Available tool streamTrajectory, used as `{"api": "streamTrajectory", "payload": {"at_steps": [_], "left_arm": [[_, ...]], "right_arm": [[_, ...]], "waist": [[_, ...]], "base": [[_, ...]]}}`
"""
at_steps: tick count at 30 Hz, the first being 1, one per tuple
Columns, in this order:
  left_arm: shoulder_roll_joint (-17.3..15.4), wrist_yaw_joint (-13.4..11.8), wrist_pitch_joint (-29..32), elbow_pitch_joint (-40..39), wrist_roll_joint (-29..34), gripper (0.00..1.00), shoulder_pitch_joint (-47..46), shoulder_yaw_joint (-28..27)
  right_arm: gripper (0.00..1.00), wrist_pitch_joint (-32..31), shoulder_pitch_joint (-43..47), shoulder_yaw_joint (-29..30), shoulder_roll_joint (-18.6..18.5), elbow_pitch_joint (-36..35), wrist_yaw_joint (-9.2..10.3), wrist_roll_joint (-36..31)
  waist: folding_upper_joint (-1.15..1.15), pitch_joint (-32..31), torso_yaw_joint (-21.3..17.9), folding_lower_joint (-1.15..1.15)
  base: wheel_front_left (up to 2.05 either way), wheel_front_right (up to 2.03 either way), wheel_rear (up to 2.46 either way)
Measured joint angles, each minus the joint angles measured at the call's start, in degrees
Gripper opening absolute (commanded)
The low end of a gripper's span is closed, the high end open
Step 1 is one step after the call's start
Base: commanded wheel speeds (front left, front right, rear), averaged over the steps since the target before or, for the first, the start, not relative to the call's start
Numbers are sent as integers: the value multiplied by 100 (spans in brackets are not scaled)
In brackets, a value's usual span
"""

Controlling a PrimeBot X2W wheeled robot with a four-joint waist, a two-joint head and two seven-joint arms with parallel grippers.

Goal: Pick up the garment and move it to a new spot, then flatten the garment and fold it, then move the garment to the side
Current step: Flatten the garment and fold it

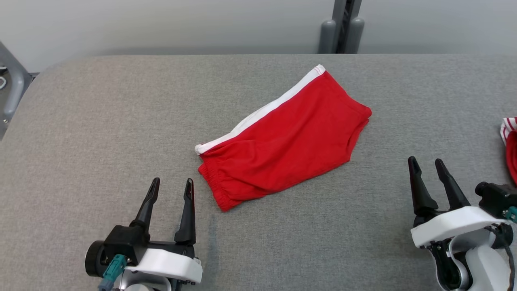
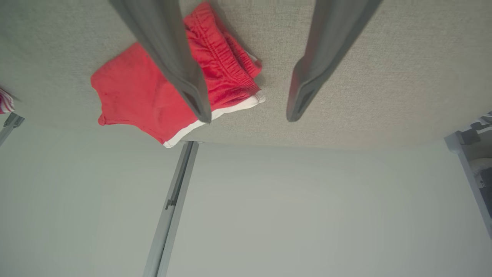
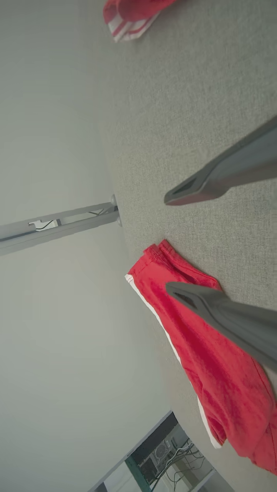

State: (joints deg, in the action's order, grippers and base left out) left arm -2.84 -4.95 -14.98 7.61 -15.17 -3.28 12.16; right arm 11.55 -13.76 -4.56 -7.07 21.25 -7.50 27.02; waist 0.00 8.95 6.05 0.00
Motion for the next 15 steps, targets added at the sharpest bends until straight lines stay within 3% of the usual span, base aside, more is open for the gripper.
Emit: {"api": "streamTrajectory", "payload": {"at_steps": [9,15], "left_arm": [[-1,-75,0,101,-100,100,-119,156],[-1,-179,0,144,-167,100,-247,361]], "right_arm": [[100,-1031,-505,68,-11,523,0,934],[100,-1887,-1036,677,190,1134,1,1939]], "waist": [[0,254,339,0],[0,450,649,0]], "base": [[0,0,0],[0,0,0]]}}
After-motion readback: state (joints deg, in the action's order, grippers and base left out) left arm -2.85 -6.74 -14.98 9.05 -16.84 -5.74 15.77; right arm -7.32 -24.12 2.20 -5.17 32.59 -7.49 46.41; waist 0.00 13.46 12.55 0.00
